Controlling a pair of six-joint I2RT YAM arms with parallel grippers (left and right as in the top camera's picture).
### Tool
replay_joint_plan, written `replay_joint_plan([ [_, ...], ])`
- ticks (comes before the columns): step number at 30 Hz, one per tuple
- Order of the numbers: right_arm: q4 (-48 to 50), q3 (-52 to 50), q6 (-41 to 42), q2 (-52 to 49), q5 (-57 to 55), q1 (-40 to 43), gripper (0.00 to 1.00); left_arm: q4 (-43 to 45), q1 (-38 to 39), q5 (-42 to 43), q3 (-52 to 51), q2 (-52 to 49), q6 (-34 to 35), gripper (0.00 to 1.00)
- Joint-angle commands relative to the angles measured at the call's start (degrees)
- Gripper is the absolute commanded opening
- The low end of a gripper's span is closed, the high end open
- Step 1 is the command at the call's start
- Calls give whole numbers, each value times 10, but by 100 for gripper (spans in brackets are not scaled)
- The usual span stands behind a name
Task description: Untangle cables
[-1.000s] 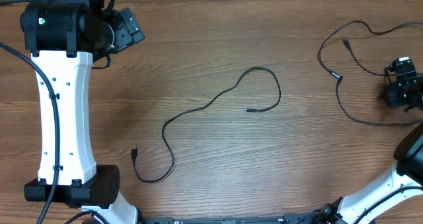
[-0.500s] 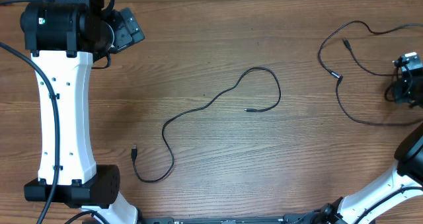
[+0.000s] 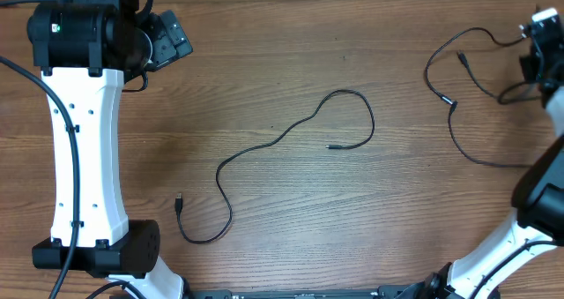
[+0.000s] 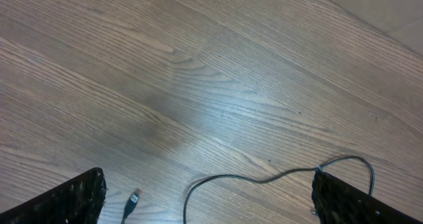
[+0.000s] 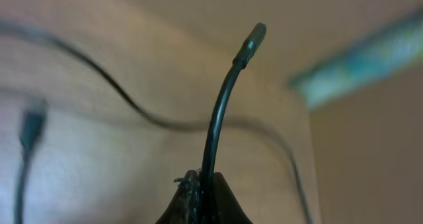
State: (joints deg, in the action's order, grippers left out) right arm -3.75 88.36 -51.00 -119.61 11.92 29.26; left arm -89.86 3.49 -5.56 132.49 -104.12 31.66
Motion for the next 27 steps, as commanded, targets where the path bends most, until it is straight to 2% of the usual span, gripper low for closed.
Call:
replay_joint_plan([
  [1,21,11,4,-2,17,-22,4,0,0,3,8,-4,9,99],
  [22,29,11,39,-124,26,-14,4,0,0,3,8,-4,9,99],
  [23,31,11,47,-127,26,-13,10,0,0,3,8,-4,9,100],
  [24,31,11,52,-128,30,-13,25,0,0,3,8,-4,9,100],
  [25,31,11,52,-128,32,-13,43,0,0,3,8,-4,9,100],
  [26,33,11,52,-128,32,-13,58,0,0,3,8,-4,9,100],
  [27,36,11,52,-127,31,-13,81,0,0,3,8,-4,9,100],
])
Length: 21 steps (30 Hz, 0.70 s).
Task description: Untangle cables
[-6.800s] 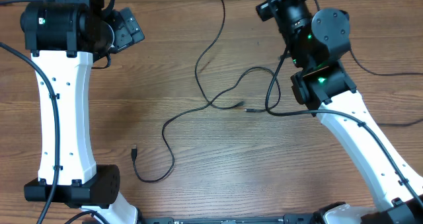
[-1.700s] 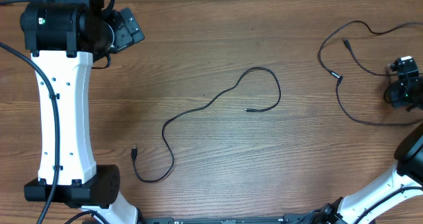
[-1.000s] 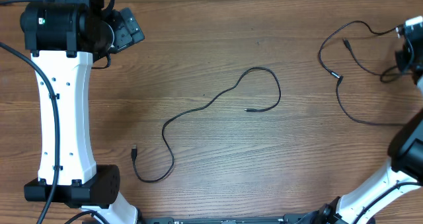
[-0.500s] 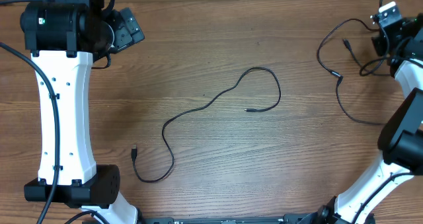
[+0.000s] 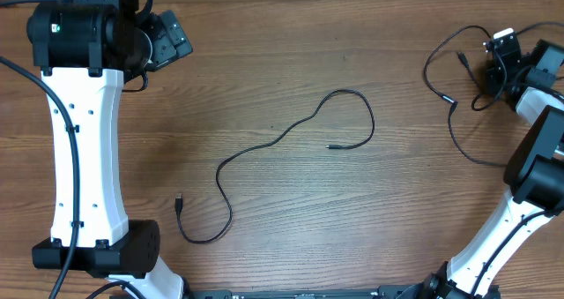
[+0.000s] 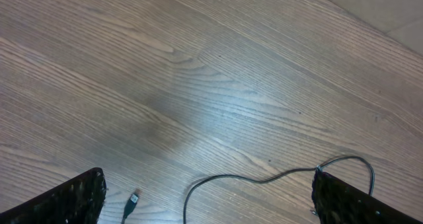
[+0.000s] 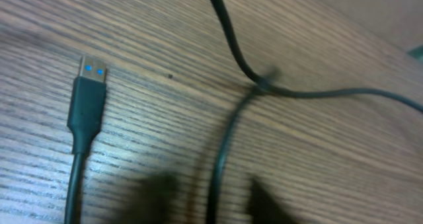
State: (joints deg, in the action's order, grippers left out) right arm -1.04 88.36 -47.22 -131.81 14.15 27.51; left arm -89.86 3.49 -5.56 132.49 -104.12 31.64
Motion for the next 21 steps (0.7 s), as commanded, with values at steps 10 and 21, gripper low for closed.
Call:
replay_joint_plan([
  [10,12,15,111,34,1,4,100,0,0,3,8,-4,9,100],
  [21,-73,15,143,190,22,4,100,0,0,3,8,-4,9,100],
])
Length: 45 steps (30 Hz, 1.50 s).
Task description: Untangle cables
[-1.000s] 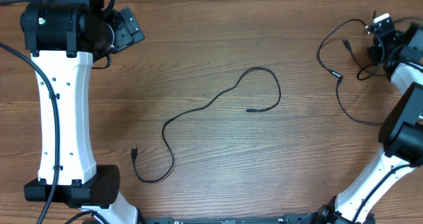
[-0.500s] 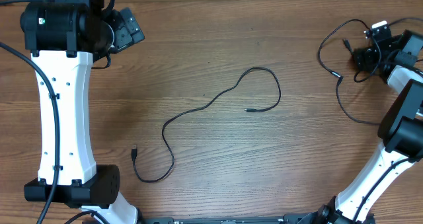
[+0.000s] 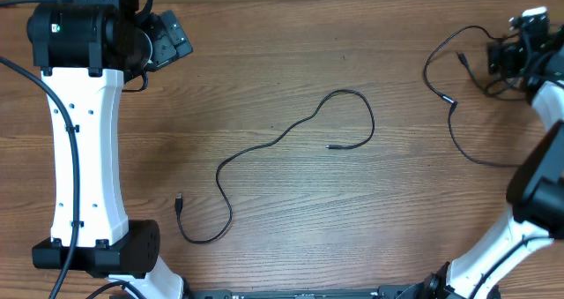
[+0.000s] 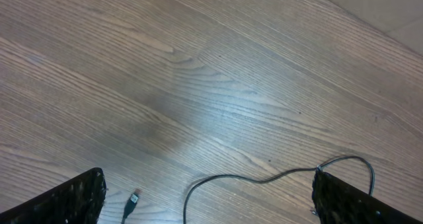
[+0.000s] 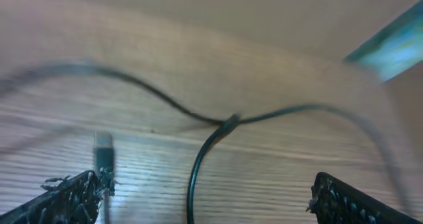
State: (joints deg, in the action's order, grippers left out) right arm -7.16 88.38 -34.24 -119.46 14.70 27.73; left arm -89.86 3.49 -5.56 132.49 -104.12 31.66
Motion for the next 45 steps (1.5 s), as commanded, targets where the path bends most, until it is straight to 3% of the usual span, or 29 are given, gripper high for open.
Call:
replay_joint_plan([
  [1,-29,15,12,83,23,2,100,0,-1,3,8,-4,9,100],
  [5,-114,15,13,151,82,0,100,0,0,3,8,-4,9,100],
  [8,-151,15,16,193,191,0,100,0,0,3,8,-4,9,100],
  [12,-167,15,66,239,378,-2,100,0,0,3,8,-4,9,100],
  [14,-167,15,116,252,407,-8,100,0,0,3,8,-4,9,100],
  [18,-199,15,219,258,376,-41,100,0,0,3,8,-4,9,100],
  [26,-327,15,221,258,168,-181,100,0,-1,3,8,-4,9,100],
  [37,-462,12,224,234,71,-362,100,0,0,3,8,-4,9,100],
  [39,-484,12,204,221,48,-384,100,0,0,3,8,-4,9,100],
  [45,-561,12,-73,166,48,-429,100,0,-1,3,8,-4,9,100],
])
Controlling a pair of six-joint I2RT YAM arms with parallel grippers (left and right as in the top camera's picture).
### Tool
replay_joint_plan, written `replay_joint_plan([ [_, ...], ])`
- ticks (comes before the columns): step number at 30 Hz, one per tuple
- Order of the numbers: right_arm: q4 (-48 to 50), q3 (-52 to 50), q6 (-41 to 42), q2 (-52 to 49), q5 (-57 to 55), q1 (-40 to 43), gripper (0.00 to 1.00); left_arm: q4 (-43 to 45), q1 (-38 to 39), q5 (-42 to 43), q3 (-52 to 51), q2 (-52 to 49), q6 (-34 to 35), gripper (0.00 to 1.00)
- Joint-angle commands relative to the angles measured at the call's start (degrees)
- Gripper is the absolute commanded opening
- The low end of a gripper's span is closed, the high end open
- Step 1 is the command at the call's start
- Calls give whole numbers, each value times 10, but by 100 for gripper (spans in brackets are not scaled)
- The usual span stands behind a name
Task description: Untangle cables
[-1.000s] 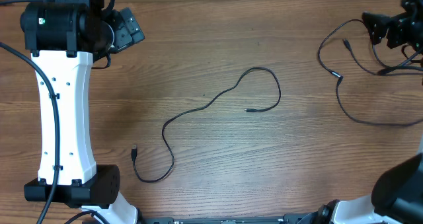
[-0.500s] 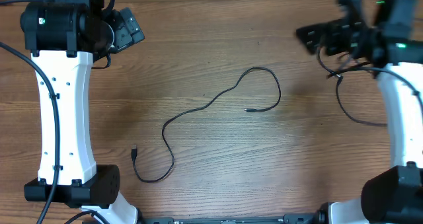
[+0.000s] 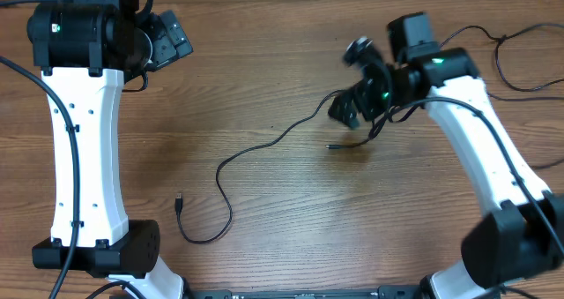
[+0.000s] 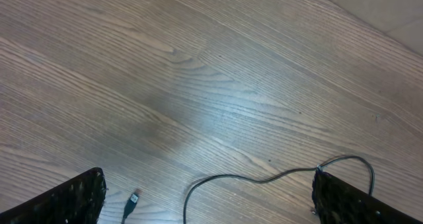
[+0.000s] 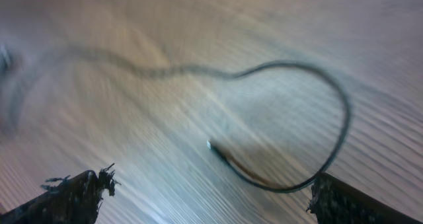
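Note:
A long thin black cable [image 3: 284, 138] winds across the middle of the table, from a small plug [image 3: 179, 198] at the lower left to a loop ending in a free tip [image 3: 330, 146]. My right gripper [image 3: 350, 108] hovers over that loop, open and empty. Its blurred wrist view shows the loop [image 5: 340, 105] and tip [image 5: 210, 145] ahead of the gripper [image 5: 210, 187]. A second black cable [image 3: 497, 41] lies at the top right. My left gripper [image 3: 172, 36] stays at the top left, open [image 4: 208, 187], looking down on the first cable [image 4: 264, 180] and its plug [image 4: 134, 199].
The wooden table's far edge runs close behind both arms. My left arm's white link [image 3: 84, 158] stretches down the left side. My right arm [image 3: 480, 149] crosses the right side and covers part of the second cable.
My right gripper was open over the second cable at the far top right; now it hangs open over the middle cable's loop. The second cable now lies nearer the right edge. The left arm is unmoved.
My right gripper was first shut on the second cable at the right edge. Then it was low on the table beside that cable's USB plug, then open above it. It now stands over the middle cable, while the left arm has kept still throughout.

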State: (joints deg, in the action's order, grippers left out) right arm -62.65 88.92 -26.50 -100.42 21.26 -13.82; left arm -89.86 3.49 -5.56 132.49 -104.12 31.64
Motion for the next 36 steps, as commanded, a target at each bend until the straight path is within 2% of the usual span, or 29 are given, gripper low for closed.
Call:
replay_joint_plan([
  [1,-7,7,-182,-35,-17,-18,100,0,0,3,8,-4,9,100],
  [5,-2,7,-320,-70,-17,-36,100,0,0,3,8,-4,9,100],
  [11,31,7,-442,-96,-15,-65,100,0,0,3,8,-4,9,99],
  [32,149,7,-446,-184,-5,-132,100,0,-1,3,8,-4,9,100],
  [36,166,6,-471,-191,-5,-147,100,0,-1,3,8,-4,9,100],
])
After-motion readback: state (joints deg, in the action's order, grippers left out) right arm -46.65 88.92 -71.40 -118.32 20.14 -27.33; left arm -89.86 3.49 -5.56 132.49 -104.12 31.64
